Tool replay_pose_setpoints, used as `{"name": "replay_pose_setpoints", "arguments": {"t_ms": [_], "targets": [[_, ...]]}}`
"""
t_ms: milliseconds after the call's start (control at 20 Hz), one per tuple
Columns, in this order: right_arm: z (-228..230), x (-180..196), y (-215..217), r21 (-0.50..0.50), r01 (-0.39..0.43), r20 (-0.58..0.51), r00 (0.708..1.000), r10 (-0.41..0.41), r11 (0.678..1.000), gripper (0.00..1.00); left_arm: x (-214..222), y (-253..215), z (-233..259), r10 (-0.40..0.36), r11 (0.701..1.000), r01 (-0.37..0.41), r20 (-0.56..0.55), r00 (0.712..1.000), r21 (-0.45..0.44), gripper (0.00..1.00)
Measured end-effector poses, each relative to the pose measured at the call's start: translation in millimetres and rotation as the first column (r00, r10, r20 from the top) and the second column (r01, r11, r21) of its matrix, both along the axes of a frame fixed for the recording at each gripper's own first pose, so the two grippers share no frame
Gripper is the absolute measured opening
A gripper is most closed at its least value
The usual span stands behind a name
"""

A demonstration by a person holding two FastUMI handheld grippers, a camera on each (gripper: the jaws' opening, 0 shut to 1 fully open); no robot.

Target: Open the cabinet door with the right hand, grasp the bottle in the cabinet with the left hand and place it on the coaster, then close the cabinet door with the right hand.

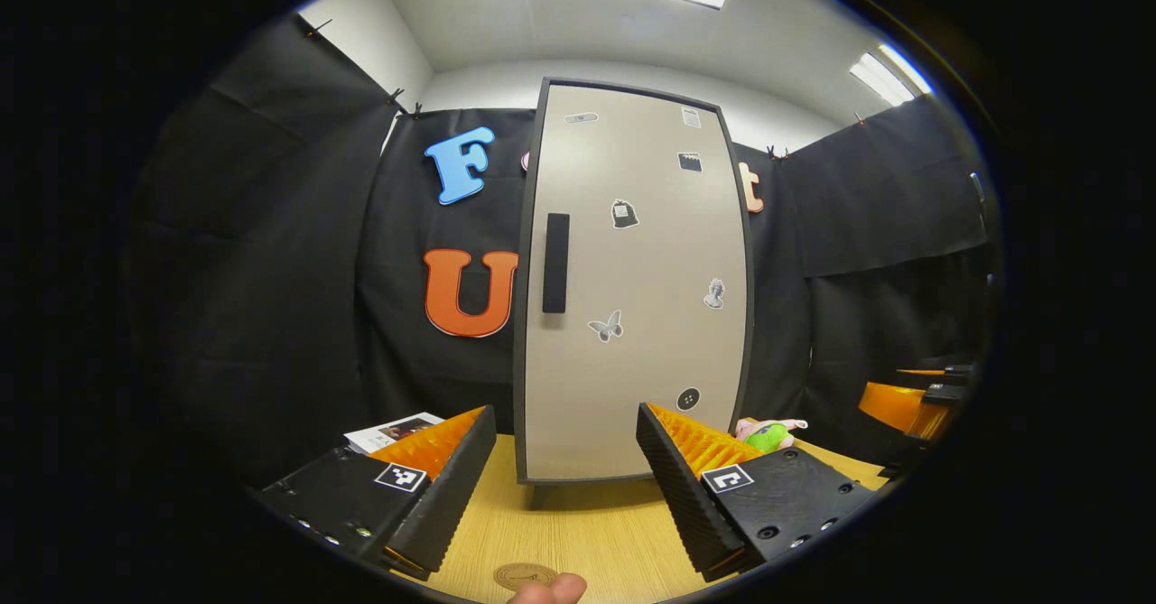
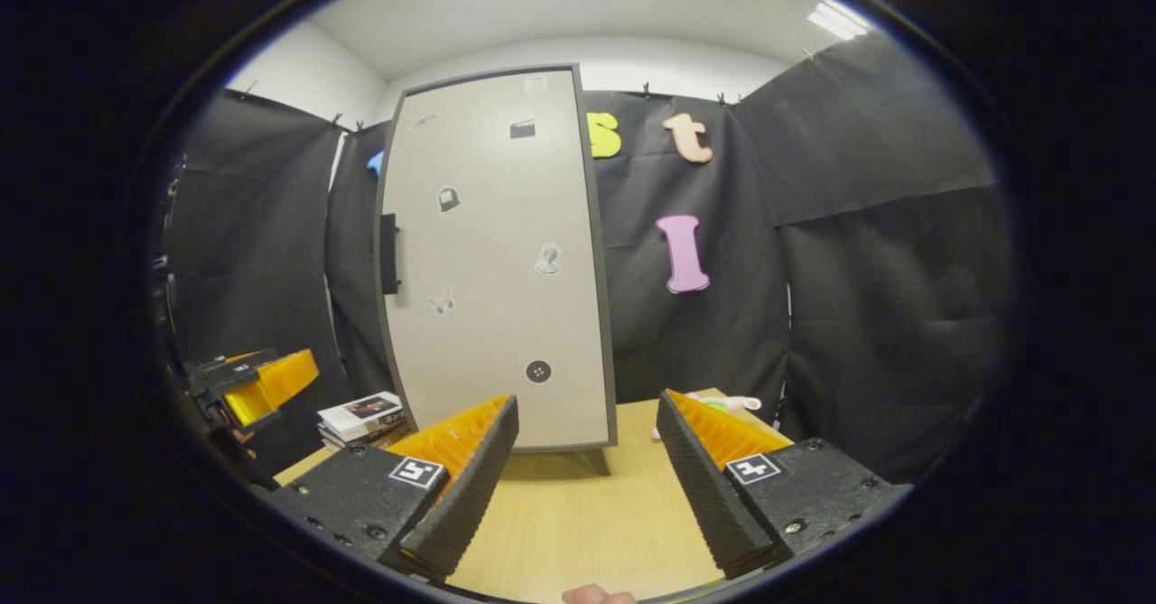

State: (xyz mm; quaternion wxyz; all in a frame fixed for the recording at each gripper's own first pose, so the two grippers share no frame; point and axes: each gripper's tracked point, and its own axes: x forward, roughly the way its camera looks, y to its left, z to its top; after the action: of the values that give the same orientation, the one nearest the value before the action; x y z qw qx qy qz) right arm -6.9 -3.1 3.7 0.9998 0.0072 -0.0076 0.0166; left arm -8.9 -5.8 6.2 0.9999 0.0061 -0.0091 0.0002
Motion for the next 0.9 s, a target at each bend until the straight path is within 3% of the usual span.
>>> {"name": "replay_pose_setpoints", "arguments": {"t_ms": [50,150,200,350,500,700,850,900], "targets": [[2,3,2,-0.010,-0.018,-0.004,1.000,0.018,1.000,0.99,-1,1,-1,0.004,1.000,-0.004,-0.002,1.000,0.003,0.95],[6,14,11,-0.029,-0.067,-0.010,0.998,0.066,0.997,0.94,-4,3,-3,0.012,1.000,-0.012,-0.005,1.000,0.009,0.95],[3,22,18,-0.035,-0.095,-0.028,0.995,0.094,0.995,0.99,-8,4,-3,0.019,1.000,-0.019,-0.006,1.000,0.009,0.95],[18,43,49,-0.052,-0.191,-0.034,0.981,0.190,0.980,0.99,-18,7,-5,0.033,0.999,-0.033,-0.010,0.999,0.007,0.95],[46,77,98,-0.086,-0.309,-0.012,0.951,0.310,0.947,0.94,-29,13,-6,0.059,0.998,-0.058,-0.016,0.998,0.022,0.95],[77,125,168,-0.084,-0.423,0.000,0.905,0.425,0.902,0.99,-43,20,-3,0.092,0.995,-0.092,-0.019,0.996,0.029,0.95],[100,146,215,-0.092,-0.477,0.021,0.877,0.481,0.874,0.99,-49,28,-2,0.118,0.992,-0.117,-0.025,0.993,0.035,0.95],[108,155,230,-0.102,-0.480,0.032,0.874,0.485,0.871,0.94,-51,31,-2,0.127,0.991,-0.126,-0.026,0.992,0.034,0.95]]}}
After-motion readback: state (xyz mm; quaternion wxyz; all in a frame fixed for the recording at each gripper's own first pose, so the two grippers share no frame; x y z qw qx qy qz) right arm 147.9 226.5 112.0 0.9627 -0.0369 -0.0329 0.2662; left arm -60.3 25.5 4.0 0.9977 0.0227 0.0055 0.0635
